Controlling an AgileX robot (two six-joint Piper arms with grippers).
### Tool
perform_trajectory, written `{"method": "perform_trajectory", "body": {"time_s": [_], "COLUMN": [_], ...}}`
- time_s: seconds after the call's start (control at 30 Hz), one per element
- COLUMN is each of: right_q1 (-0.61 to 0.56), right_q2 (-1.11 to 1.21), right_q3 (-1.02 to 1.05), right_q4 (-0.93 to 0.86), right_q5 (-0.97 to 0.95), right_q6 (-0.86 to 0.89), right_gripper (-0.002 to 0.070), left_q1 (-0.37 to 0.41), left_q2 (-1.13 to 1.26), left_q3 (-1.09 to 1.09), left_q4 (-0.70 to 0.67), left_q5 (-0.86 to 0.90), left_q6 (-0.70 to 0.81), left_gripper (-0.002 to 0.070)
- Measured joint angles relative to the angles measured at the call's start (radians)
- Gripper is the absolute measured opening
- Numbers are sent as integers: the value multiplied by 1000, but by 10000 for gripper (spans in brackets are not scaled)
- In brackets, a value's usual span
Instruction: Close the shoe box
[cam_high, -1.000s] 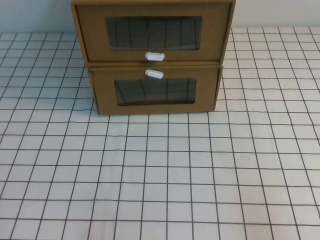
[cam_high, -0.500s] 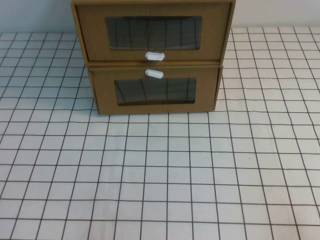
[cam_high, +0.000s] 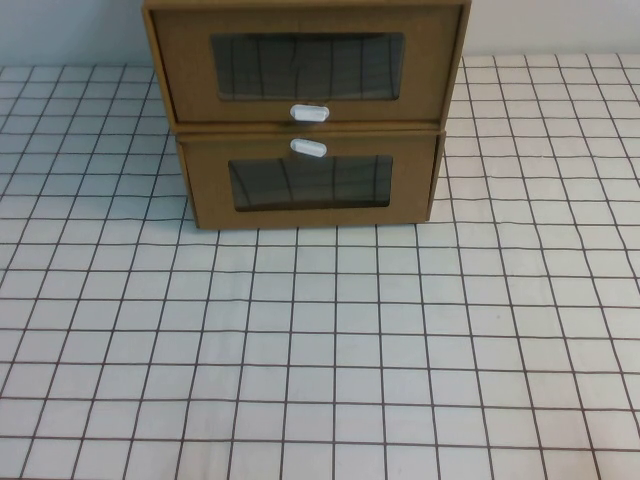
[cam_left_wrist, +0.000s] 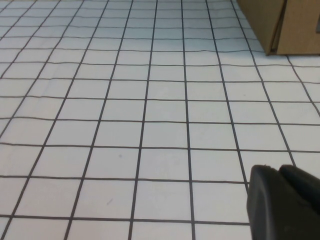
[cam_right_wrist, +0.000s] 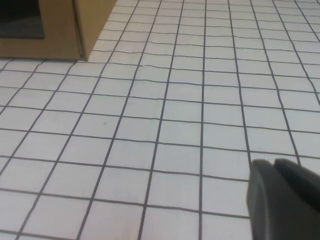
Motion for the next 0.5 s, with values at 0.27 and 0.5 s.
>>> {"method": "perform_trajectory", "body": {"time_s": [0.27,0.5], "right_q1": [0,0], "right_q2": [0,0], "right_q3": [0,0], "right_q4": [8,7], "right_q5": [1,1], "right_q6": [0,0], "right_gripper": [-13,-13], "left_q1": [0,0], "left_q2": [0,0], "left_q3": [0,0], "left_q4": [0,0], "left_q5": [0,0], "left_q6": [1,1], "left_gripper": [-5,-5]}}
